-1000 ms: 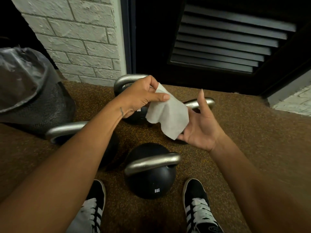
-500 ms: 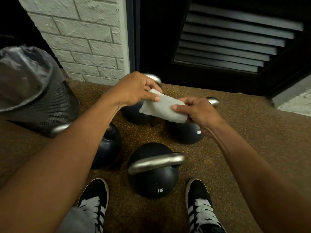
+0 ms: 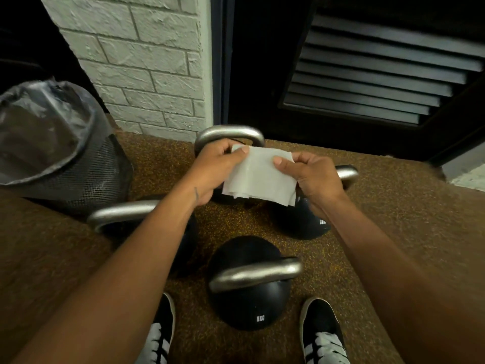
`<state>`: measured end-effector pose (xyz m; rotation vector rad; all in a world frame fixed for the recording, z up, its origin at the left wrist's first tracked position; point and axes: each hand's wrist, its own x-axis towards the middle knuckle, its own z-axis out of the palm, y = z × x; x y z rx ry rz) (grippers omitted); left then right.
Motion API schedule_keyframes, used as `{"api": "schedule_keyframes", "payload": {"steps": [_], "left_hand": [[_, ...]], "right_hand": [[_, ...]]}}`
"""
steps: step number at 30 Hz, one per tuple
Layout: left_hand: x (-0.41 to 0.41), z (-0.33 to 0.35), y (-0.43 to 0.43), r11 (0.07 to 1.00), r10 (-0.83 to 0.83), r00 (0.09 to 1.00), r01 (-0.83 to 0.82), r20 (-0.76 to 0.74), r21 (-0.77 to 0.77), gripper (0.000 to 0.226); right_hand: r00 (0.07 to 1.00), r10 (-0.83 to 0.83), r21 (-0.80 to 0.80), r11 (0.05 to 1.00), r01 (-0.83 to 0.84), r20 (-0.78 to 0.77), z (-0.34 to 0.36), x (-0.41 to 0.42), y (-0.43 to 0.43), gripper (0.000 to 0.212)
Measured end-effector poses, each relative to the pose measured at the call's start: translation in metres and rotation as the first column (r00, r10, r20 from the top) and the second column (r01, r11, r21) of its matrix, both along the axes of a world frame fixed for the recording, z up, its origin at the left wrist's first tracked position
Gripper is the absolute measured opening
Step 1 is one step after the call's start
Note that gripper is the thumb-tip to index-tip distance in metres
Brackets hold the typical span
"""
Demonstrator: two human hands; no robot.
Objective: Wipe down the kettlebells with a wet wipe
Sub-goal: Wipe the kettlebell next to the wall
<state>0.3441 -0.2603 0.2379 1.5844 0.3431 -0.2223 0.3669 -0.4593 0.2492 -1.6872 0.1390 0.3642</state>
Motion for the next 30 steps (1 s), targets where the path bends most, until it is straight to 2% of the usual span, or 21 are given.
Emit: {"api": "schedule_keyframes", "payload": {"steps": [2,4,7,9,11,13,15,19,23,25,27,30], "left_hand": [[-0.001,-0.004,-0.005,0.991,0.088,0.994,-0.094,-0.072,-0.094,0.027],[0.003,-0.011,-0.010,0.975,0.205,0.977,-0.209,-0.055,-0.073,0.037],[0.011,-0.019,-0.023,0.923,0.349,0.933,-0.358,0.086,0.139,0.039],[0.014,-0.020,-0.033,0.851,0.370,0.908,-0.417,0.197,0.320,0.033],[0.015,-0.019,-0.041,0.773,0.324,0.886,-0.450,0.331,0.447,0.026],[0.016,-0.021,-0.047,0.763,0.231,0.864,-0.446,0.447,0.468,0.022],[0.016,-0.025,-0.052,0.768,0.137,0.868,-0.397,0.477,0.502,0.026],[0.015,-0.040,-0.063,0.696,0.036,0.894,-0.344,0.447,0.630,0.046],[0.021,-0.060,-0.058,0.735,-0.071,0.871,-0.284,0.486,0.616,0.055],[0.026,-0.066,-0.050,0.715,-0.063,0.849,-0.329,0.525,0.617,0.050],[0.032,-0.068,-0.040,0.616,-0.043,0.848,-0.394,0.528,0.682,0.047],[0.046,-0.069,-0.026,0.392,-0.154,0.907,-0.309,0.393,0.867,0.054]], "right_hand": [[0.998,-0.054,-0.056,0.997,0.056,0.030,-0.005,0.003,0.007,0.020],[0.995,-0.097,-0.102,0.990,0.100,0.035,-0.010,0.010,0.014,0.018],[0.986,-0.166,-0.105,0.980,0.167,0.019,-0.017,0.020,0.026,0.023],[0.982,-0.187,-0.053,0.981,0.187,-0.004,-0.020,0.023,0.034,0.024],[0.981,-0.181,0.055,0.981,0.185,-0.071,-0.020,0.024,0.043,0.023],[0.982,-0.119,0.181,0.973,0.145,-0.150,-0.018,0.022,0.051,0.026],[0.977,-0.076,0.301,0.944,0.135,-0.201,-0.017,0.021,0.056,0.028],[0.953,-0.025,0.470,0.866,0.172,-0.301,-0.017,0.030,0.057,0.024],[0.903,-0.197,0.375,0.860,0.347,-0.383,-0.022,0.049,0.051,0.026],[0.905,-0.255,0.314,0.876,0.366,-0.341,-0.024,0.062,0.044,0.028],[0.931,-0.272,0.233,0.915,0.328,-0.244,-0.028,0.075,0.036,0.031],[0.967,-0.254,0.056,0.966,0.254,-0.004,-0.040,0.093,0.026,0.035]]}}
